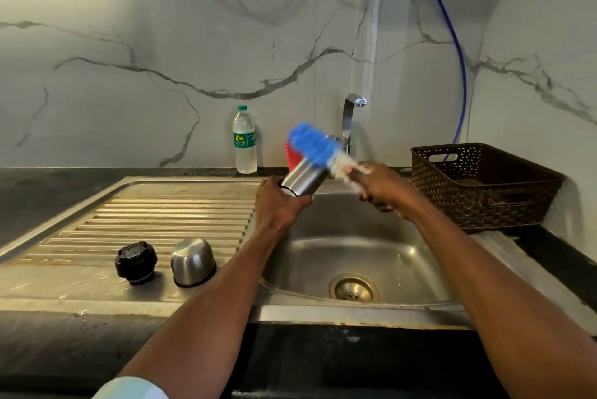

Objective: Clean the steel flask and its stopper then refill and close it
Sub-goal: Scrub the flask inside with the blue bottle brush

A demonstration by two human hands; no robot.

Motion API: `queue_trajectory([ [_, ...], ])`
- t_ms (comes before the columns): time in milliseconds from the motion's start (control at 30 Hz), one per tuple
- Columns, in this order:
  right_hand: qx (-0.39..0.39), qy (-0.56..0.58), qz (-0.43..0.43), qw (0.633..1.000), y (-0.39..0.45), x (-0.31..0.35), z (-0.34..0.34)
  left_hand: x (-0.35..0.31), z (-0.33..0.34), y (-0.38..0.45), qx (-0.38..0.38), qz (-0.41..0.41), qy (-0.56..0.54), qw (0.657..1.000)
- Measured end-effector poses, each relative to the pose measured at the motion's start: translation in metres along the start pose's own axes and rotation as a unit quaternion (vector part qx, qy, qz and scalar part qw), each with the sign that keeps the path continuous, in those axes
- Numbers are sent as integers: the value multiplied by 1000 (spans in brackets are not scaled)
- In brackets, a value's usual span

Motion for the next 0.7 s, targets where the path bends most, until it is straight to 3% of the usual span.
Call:
queue_trajectory([
  [67,83,14,-9,996,-5,0,7,5,2,0,13,-78,-63,995],
  [167,-48,34,-16,998,4,0,0,6,4,-2,70,-181,-179,965],
  [200,-52,40,-16,998,5,-1,2,5,5,-4,97,-211,-228,946],
  [300,62,51,-25,996,-1,-2,13,-2,6,-10,173,-271,-360,876],
  [333,42,47,-34,997,1,-1,11,-5,6,-12,190,-282,-389,856],
  [400,-70,49,-47,995,5,2,2,-10,7,-14,223,-291,-430,825],
  [433,-78,65,-40,994,5,1,1,-13,8,-15,237,-291,-440,816],
  [533,95,101,-22,990,-6,-2,12,-14,10,-16,255,-292,-464,797],
  [567,114,94,-29,989,-7,-2,13,-14,10,-15,252,-297,-471,791],
  [667,-22,89,-30,995,4,-1,5,-17,7,-14,260,-320,-498,763],
  [700,-24,102,-29,994,3,0,7,-18,6,-14,265,-325,-507,753],
])
Point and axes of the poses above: each hand's wrist, its own y-axis towards the middle knuckle, its own z-axis out of the palm, x = y × z, the point moved 4 cm from there along y, towards the middle knuckle, and after that the axes turned 12 degrees about -x, right-handed, at the moved point
